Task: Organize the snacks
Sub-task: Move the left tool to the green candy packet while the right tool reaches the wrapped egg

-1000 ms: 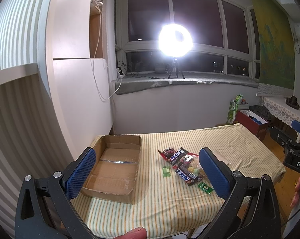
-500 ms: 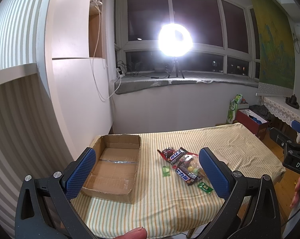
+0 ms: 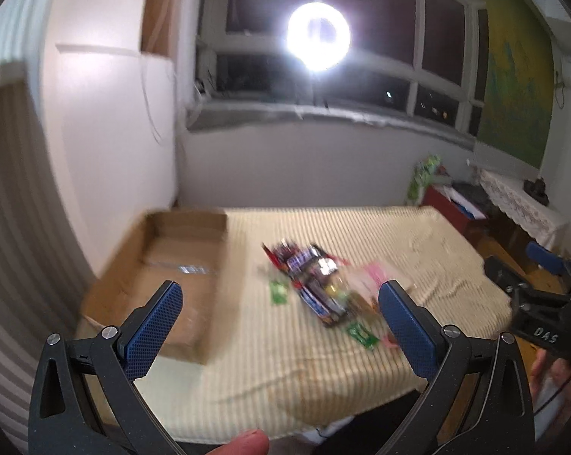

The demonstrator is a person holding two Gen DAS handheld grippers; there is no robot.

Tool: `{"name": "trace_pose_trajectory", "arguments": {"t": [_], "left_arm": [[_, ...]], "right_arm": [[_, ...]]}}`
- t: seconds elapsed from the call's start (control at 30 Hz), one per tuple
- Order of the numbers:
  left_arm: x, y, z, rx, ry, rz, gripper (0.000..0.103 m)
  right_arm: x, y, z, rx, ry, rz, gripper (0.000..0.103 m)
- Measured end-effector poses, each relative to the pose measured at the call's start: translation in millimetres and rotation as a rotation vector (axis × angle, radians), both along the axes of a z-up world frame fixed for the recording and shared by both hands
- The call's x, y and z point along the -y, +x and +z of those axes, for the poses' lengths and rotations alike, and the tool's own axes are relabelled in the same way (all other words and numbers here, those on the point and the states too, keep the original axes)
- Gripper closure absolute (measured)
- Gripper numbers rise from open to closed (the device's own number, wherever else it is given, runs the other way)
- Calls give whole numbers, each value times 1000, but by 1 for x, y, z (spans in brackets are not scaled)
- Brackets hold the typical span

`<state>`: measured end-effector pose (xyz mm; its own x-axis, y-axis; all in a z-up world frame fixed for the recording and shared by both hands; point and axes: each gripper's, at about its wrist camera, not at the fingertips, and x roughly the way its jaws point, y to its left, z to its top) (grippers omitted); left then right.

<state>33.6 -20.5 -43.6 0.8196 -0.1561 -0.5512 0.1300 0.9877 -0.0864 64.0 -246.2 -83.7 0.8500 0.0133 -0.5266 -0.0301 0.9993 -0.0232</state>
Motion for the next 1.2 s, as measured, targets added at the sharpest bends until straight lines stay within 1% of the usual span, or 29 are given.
{"name": "trace_pose_trajectory", "arguments": {"t": [0.07, 0.13, 0.17, 0.3, 0.4, 0.47, 0.53, 0.57, 0.63, 0.77, 0.87, 0.93, 0.97, 1.03, 1.07, 1.1, 1.13, 1.17, 1.2], "left_arm": [[12, 10, -20, -54, 9, -22, 1], [25, 18, -40, -108, 21, -49, 1], [33, 24, -55, -146, 24, -69, 1], [52, 36, -92, -241, 12, -133, 1], [60, 41, -113, -291, 13, -148, 1], [61, 45, -119, -310, 6, -146, 1], [61, 49, -125, -317, -10, -149, 1], [61, 51, -127, -320, -13, -149, 2], [62, 57, -133, -329, -2, -148, 8], [67, 65, -136, -344, -14, -180, 8], [72, 70, -136, -345, -24, -208, 10], [75, 74, -137, -352, -38, -227, 16], [76, 77, -139, -358, -42, -235, 18], [78, 80, -141, -364, -38, -238, 25], [79, 80, -141, -364, -36, -239, 25], [80, 81, -141, -365, -38, -242, 28], [81, 83, -140, -368, -38, -245, 37], [82, 84, -140, -370, -34, -246, 41], [84, 84, -139, -372, -32, -254, 50]], "right_arm": [[1, 11, -19, -51, 1, 13, 0], [3, 25, -44, -112, 0, 28, 0], [4, 30, -56, -140, 2, 41, 0], [11, 43, -97, -238, 25, 82, 0], [13, 46, -116, -270, 36, 114, 0], [14, 47, -124, -275, 45, 135, 0], [12, 49, -131, -281, 47, 167, 7], [11, 50, -133, -281, 44, 182, 8], [8, 50, -133, -274, 37, 207, 8], [2, 53, -134, -250, 16, 266, 8], [0, 55, -135, -237, 15, 295, 15], [-1, 56, -135, -228, 17, 309, 19], [-1, 57, -136, -228, 16, 312, 19], [-1, 57, -136, -219, 16, 325, 23], [-1, 58, -136, -216, 15, 328, 25], [-1, 58, -136, -212, 13, 331, 30], [-2, 58, -135, -207, 13, 338, 37], [-2, 58, -135, -204, 14, 346, 41], [-3, 58, -135, -203, 14, 354, 49]]}}
